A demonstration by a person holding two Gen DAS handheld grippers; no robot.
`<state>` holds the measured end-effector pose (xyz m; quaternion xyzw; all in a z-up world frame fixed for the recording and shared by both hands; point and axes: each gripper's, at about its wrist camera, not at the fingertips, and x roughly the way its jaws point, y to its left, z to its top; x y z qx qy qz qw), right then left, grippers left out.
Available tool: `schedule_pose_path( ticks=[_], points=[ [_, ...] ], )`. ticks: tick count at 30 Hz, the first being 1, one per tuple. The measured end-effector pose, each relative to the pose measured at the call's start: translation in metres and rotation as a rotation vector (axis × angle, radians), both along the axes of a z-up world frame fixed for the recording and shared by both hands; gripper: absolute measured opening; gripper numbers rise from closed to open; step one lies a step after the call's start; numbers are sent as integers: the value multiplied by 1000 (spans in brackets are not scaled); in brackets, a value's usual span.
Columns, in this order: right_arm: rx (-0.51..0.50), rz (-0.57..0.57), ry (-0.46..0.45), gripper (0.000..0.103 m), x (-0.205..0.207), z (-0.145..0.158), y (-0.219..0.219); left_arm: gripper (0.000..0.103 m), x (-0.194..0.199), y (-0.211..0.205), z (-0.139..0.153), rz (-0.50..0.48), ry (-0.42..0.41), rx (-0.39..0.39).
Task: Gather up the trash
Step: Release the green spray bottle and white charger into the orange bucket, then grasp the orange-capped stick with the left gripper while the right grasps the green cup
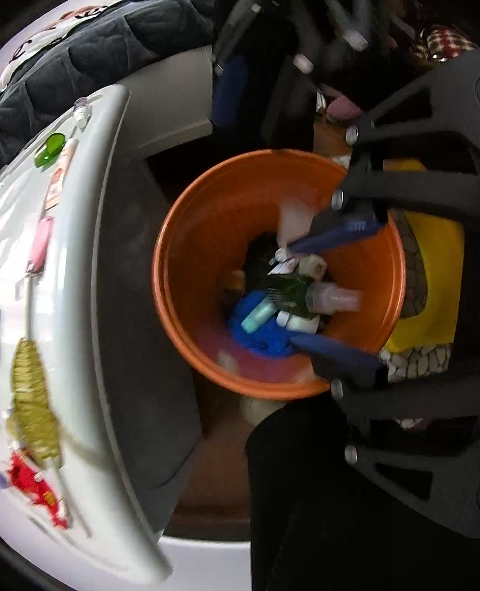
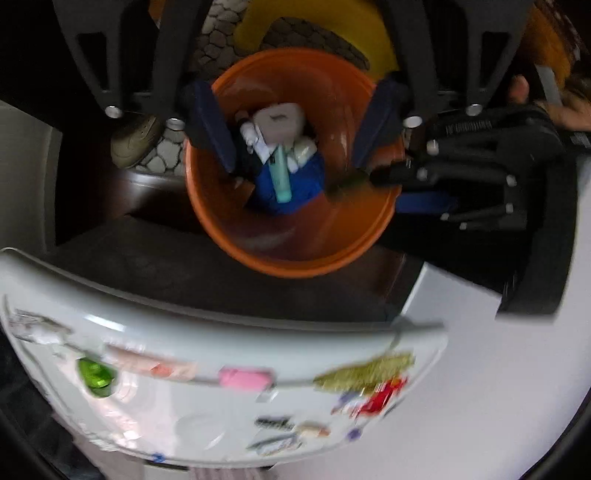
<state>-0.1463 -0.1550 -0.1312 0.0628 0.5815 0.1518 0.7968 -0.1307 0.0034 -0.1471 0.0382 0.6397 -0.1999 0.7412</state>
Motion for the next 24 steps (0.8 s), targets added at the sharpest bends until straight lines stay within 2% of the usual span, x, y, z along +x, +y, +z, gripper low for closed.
schedule_pose_path(
  ticks=[2, 8, 11, 13, 16, 19, 21, 22, 24],
  points=[
    [-28, -48, -57, 75, 5, 11, -11, 60, 0, 3, 12, 24, -68, -14],
    [-89, -166, -176, 77, 31, 48, -54, 60, 17, 4, 51, 59, -231, -73],
    [-163, -218, -251, 82, 67, 74, -76, 61, 39, -7, 71, 69, -315, -88],
    [-215, -249, -274, 82, 97, 82, -88, 67, 56, -18, 82, 85, -377, -95],
    [-320, -259, -267, 78, 137, 74, -98, 67, 77, -32, 92, 92, -487, -103],
    [-330, -259, -202, 67, 166, 49, -104, 67, 79, -36, 87, 90, -561, -100],
    [-292, -264, -172, 66, 172, 37, -106, 67, 79, -35, 79, 84, -552, -90],
    [-295, -263, -170, 66, 174, 32, -105, 67, 82, -36, 75, 88, -520, -93],
    [-316, -252, -166, 66, 178, 26, -101, 67, 86, -35, 75, 101, -483, -139]
  ],
)
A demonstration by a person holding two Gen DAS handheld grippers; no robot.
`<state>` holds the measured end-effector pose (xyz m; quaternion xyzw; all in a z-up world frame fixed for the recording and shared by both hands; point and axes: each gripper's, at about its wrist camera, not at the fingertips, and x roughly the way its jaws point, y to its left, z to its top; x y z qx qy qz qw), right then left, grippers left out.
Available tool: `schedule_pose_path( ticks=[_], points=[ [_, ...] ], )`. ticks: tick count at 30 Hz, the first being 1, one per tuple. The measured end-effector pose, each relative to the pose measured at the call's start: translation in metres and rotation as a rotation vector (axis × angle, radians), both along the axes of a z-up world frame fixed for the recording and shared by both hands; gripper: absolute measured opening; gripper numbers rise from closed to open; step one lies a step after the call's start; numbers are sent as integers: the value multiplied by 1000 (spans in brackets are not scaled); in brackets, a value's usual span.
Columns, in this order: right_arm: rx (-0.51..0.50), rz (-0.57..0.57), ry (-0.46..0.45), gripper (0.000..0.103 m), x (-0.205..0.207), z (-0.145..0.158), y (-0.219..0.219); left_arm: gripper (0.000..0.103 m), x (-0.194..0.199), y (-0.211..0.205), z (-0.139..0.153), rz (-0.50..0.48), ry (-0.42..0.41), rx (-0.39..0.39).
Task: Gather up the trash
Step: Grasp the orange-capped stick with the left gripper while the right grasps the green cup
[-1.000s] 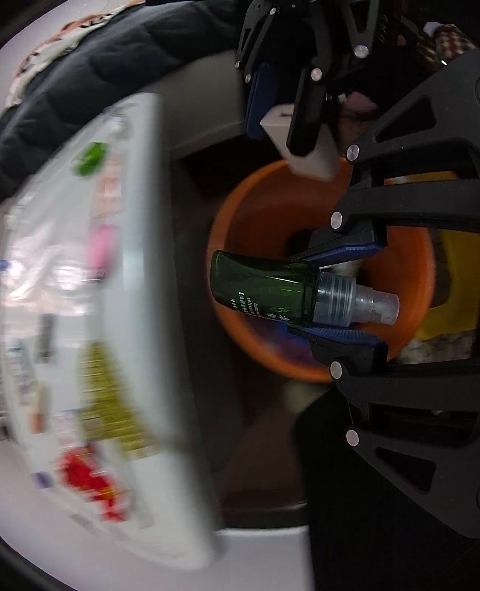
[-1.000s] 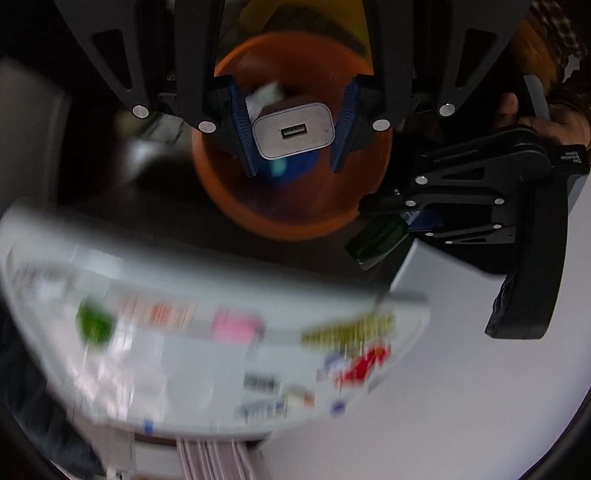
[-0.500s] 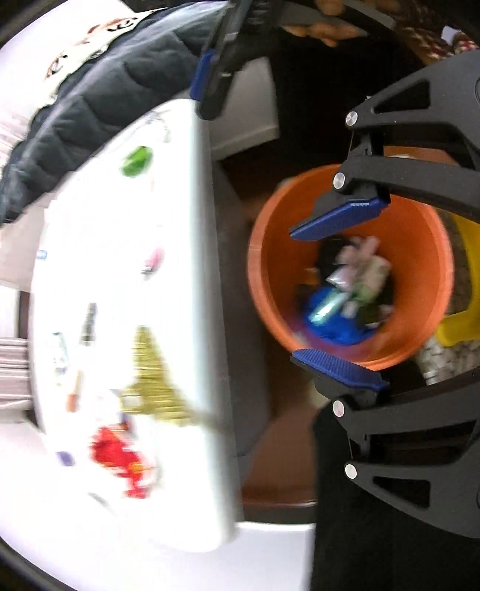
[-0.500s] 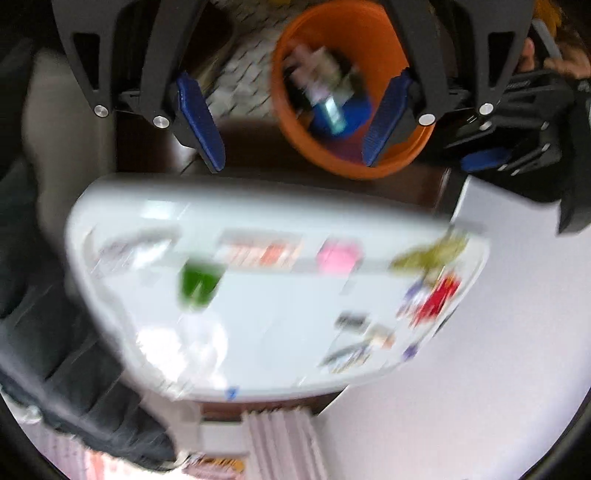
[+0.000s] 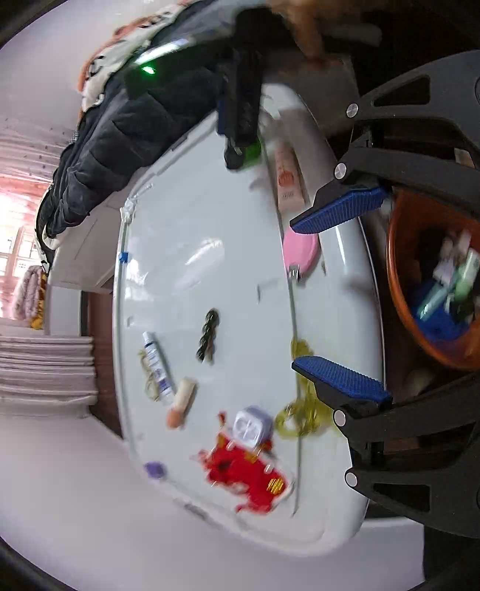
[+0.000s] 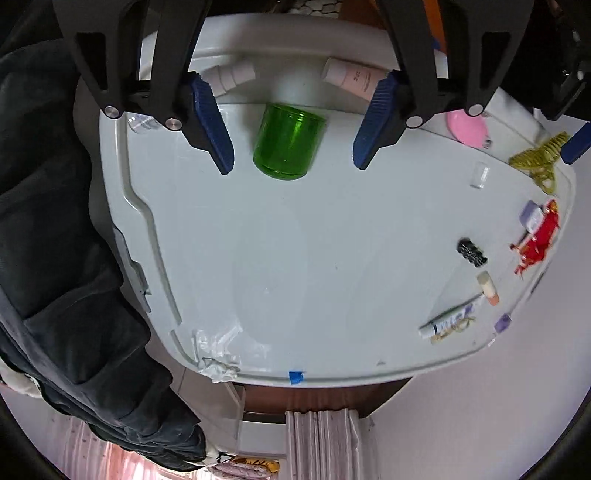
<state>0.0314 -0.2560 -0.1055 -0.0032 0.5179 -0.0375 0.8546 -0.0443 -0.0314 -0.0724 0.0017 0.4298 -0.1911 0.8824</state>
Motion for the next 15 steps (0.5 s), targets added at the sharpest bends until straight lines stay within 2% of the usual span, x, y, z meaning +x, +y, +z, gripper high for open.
schedule_pose_path(
  ticks=[2, 4, 5, 6, 8, 11, 15],
  points=[
    [-6, 3, 3, 62, 3, -4, 2, 67, 0, -2, 0, -6, -5, 2],
    [-30, 14, 14, 50, 5, -10, 4, 67, -2, -2, -1, -7, -12, 19],
    [-30, 21, 30, 39, 6, -15, 4, 67, -1, -1, -2, -5, -6, 14],
    [-9, 28, 49, 33, 7, -19, 3, 67, 0, 2, -4, -2, 10, 4],
    [16, 37, 36, 33, 5, -16, 5, 67, 2, 4, -6, 12, 21, 1],
    [3, 69, -39, 32, -1, 0, 13, 67, 5, 9, -8, 34, 36, -8],
    [71, 91, -129, 33, -11, 27, 17, 67, 14, 26, -7, 100, 67, -46]
  ],
)
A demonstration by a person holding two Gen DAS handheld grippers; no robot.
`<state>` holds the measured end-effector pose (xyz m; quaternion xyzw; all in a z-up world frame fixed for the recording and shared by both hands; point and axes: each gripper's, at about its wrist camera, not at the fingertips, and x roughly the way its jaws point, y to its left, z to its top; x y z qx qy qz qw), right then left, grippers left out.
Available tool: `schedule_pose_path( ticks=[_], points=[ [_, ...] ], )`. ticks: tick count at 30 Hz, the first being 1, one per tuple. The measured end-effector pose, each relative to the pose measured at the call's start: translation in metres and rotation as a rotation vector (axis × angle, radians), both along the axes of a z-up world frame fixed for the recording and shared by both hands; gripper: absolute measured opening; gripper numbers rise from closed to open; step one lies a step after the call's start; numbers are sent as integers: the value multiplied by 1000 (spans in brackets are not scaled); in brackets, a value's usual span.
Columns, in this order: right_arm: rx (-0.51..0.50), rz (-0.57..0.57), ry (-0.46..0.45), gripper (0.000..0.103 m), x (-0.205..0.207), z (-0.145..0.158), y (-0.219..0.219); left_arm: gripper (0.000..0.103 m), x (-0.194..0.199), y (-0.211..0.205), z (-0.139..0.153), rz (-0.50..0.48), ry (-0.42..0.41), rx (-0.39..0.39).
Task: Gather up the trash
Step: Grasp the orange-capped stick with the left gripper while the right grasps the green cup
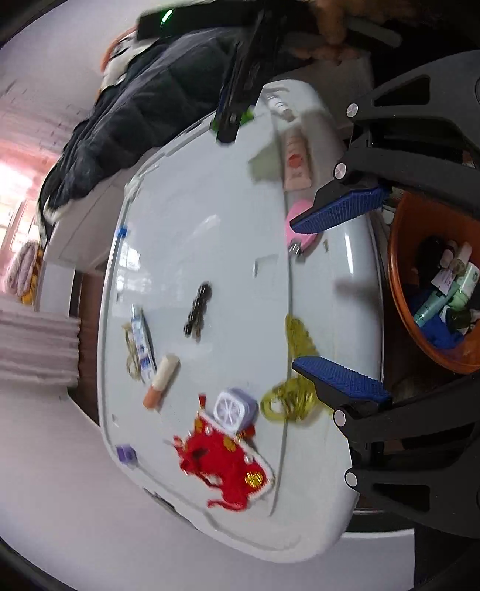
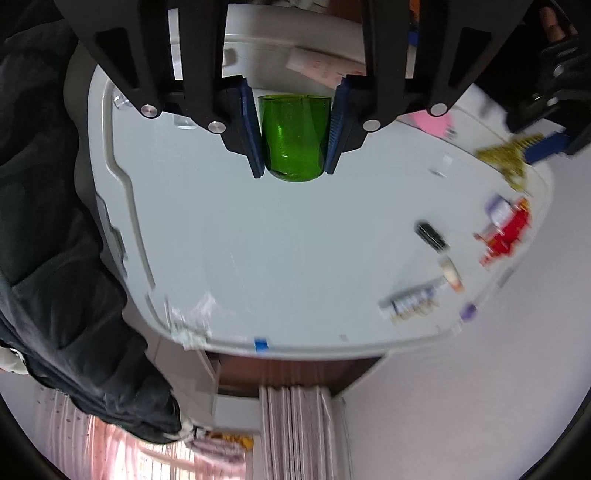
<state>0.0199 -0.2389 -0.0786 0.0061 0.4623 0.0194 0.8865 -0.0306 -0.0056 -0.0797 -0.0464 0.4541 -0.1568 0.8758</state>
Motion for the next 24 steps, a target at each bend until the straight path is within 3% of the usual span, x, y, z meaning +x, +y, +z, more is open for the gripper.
schedule_pose_path(
  ticks=[3, 5, 9, 12, 17, 19, 21, 22, 23, 24],
  points=[
    [14, 14, -43, 33, -4, 14, 3, 69, 19, 23, 11, 105, 32, -60],
    [13, 23, -69, 33, -5, 21, 4, 78, 35, 34, 20, 184, 26, -67],
    [16, 49, -102, 33, -2, 33, 11, 78, 89, 35, 29, 280, 47, -75],
    [3, 60, -127, 33, -2, 41, 13, 78, 138, 22, 15, 322, 90, -14],
    [13, 59, -134, 33, -5, 45, 5, 78, 180, 18, -23, 424, 175, 31],
    [28, 57, -125, 33, -6, 43, -1, 78, 189, 18, -36, 450, 189, 42],
    [39, 57, -122, 33, -7, 43, -4, 78, 192, 15, -39, 464, 151, 90],
    [40, 59, -122, 33, -8, 43, -5, 76, 191, 14, -40, 460, 138, 111],
    [42, 60, -126, 33, -8, 44, -6, 59, 189, 13, -39, 455, 117, 135],
    [46, 60, -130, 33, -9, 46, -7, 37, 185, 11, -37, 440, 88, 157]
  ],
)
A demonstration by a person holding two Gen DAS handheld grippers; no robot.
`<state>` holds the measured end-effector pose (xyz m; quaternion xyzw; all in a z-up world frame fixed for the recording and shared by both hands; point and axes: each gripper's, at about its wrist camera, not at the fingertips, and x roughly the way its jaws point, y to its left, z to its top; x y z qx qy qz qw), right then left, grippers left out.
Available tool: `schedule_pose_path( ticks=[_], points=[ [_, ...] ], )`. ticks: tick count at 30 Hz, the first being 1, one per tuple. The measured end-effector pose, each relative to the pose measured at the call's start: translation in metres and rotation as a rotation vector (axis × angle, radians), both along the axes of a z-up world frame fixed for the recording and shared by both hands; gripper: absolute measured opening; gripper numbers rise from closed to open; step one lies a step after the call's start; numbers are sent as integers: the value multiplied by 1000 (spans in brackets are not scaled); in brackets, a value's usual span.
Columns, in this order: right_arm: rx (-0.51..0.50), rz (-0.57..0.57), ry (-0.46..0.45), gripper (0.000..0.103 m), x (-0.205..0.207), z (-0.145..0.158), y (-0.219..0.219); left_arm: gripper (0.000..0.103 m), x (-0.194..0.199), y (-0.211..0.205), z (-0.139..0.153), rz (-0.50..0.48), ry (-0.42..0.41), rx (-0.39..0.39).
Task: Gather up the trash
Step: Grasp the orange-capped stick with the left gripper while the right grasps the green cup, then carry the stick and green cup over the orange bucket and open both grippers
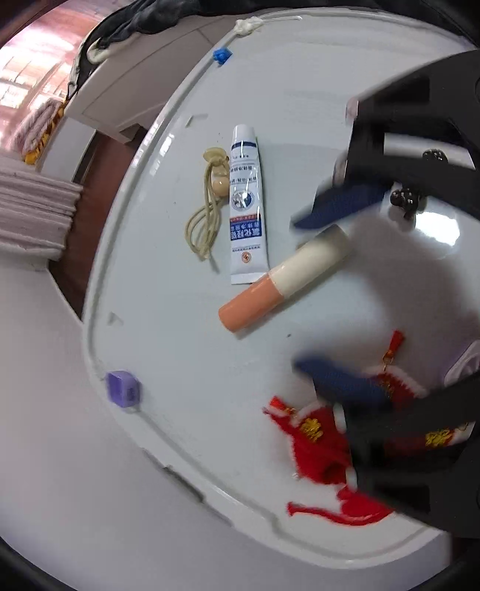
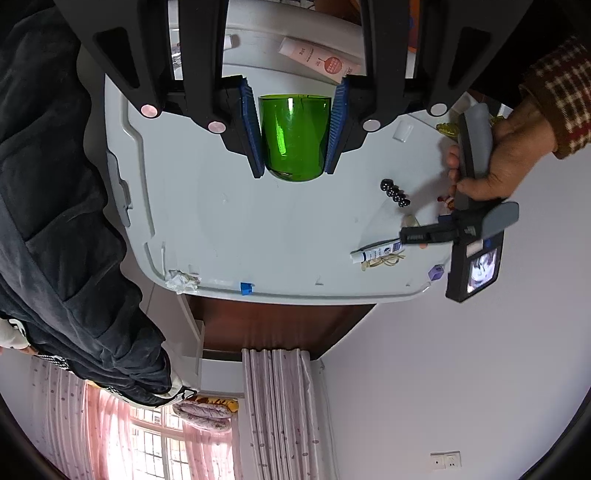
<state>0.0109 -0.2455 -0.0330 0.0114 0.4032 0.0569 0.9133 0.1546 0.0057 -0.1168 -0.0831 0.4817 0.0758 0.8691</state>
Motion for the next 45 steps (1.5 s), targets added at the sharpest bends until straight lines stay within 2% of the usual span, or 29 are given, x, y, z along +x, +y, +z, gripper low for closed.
schedule_pose_path(
  ticks=[1, 2, 4, 8, 14, 19, 23, 26, 29, 32, 37, 39, 41, 42, 45],
  points=[
    [5, 1, -2, 33, 0, 1, -1, 21, -1, -2, 2, -21, -5, 11],
    [9, 1, -4, 33, -1, 2, -2, 18, -2, -1, 2, -32, 1, -3],
    [19, 1, -10, 33, -2, 4, -3, 18, -10, 4, 5, -47, 2, -41],
    [27, 8, -21, 33, -4, 7, -2, 18, -29, 5, 17, -95, -28, -32],
    [31, 7, -33, 33, -8, 11, -2, 18, -64, 5, 51, -179, -92, -31],
    [39, 34, -39, 33, -17, 14, 3, 18, -129, -6, 74, -327, -87, -8],
    [32, 82, -46, 33, -36, 14, 16, 18, -193, -22, 70, -475, -13, -11],
    [1, 138, -34, 33, -59, 11, 36, 18, -239, -28, 54, -574, 119, -71],
    [16, 181, 11, 33, -85, -2, 53, 18, -278, -33, 38, -641, 220, -75],
    [50, 222, 117, 33, -119, -33, 71, 18, -298, -29, 15, -660, 319, -83],
    [55, 277, 314, 33, -155, -92, 102, 18, -300, -14, -23, -599, 461, -123],
    [21, 271, 355, 60, -158, -106, 108, 20, -297, -9, -29, -575, 482, -117],
    [2, 238, 348, 67, -156, -109, 102, 23, -295, -6, -27, -557, 463, -107],
    [9, 220, 341, 72, -153, -107, 97, 30, -294, -6, -22, -545, 435, -82],
    [74, 139, 306, 81, -145, -98, 77, 43, -288, -5, -2, -517, 312, 13]
  ],
)
